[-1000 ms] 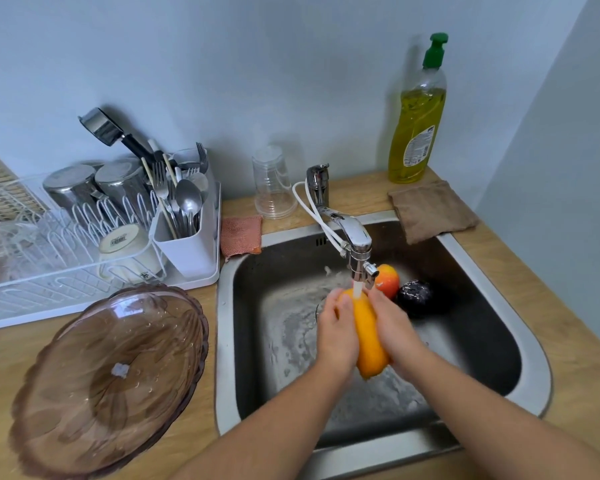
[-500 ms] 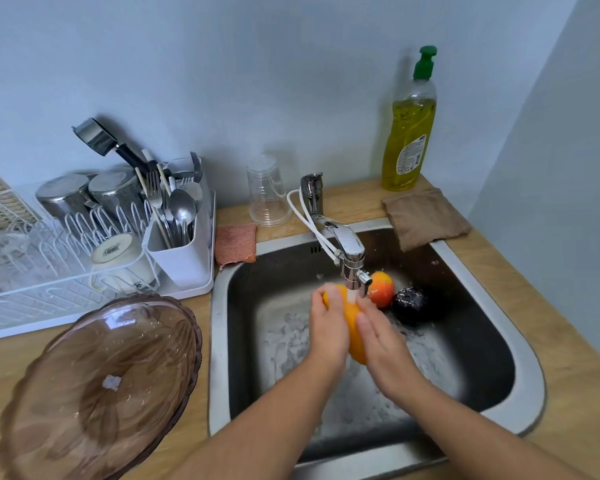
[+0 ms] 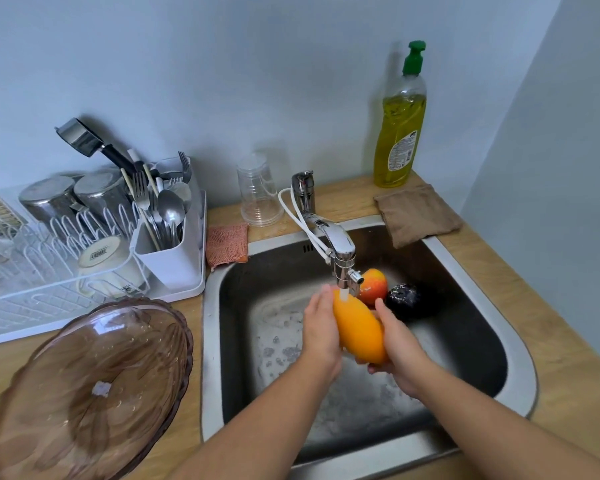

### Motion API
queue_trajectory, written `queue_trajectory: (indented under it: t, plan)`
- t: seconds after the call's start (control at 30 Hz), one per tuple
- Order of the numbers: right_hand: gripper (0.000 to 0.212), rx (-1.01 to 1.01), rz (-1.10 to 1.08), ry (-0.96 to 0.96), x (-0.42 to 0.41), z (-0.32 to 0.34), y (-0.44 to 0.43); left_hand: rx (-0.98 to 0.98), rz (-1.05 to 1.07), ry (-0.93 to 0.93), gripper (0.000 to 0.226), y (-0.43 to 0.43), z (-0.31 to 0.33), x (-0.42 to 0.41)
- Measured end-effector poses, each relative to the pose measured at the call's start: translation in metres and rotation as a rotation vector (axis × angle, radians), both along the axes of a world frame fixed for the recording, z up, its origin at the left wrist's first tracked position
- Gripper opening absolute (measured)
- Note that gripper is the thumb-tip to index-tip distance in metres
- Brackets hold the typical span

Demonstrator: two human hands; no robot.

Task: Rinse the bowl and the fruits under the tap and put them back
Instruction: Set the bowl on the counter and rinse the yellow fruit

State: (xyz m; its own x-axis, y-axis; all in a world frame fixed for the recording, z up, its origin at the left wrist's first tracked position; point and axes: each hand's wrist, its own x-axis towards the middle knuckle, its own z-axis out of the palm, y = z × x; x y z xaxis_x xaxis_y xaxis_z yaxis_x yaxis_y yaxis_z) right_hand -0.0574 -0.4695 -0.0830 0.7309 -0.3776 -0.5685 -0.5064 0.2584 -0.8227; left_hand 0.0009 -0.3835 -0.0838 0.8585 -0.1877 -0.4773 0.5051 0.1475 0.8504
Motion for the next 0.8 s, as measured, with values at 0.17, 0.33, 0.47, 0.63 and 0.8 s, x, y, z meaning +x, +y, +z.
queue_trajectory:
  t: [0.17, 0.33, 0.47, 0.63, 0.8]
  plan:
    - [0.031, -0.379, 0.110, -0.127, -0.003, -0.008, 0.001, 0.148, 0.005, -0.159, 0.022, 0.001, 0.002, 0.001]
    - [0.023, -0.257, 0.161, -0.213, -0.010, -0.014, 0.018, 0.291, 0.057, -0.268, 0.023, 0.001, 0.001, 0.007]
    - [0.028, 0.014, -0.002, -0.165, -0.001, -0.007, 0.017, 0.408, -0.116, -0.561, 0.024, 0.006, 0.001, -0.008]
    - [0.029, -0.239, -0.008, -0.275, 0.006, -0.014, 0.005, 0.401, -0.284, -0.524, 0.054, -0.005, -0.003, -0.038]
    - [0.024, -0.269, 0.093, -0.256, -0.015, -0.012, 0.030, 0.315, -0.091, -0.223, 0.039, 0.008, -0.001, 0.011]
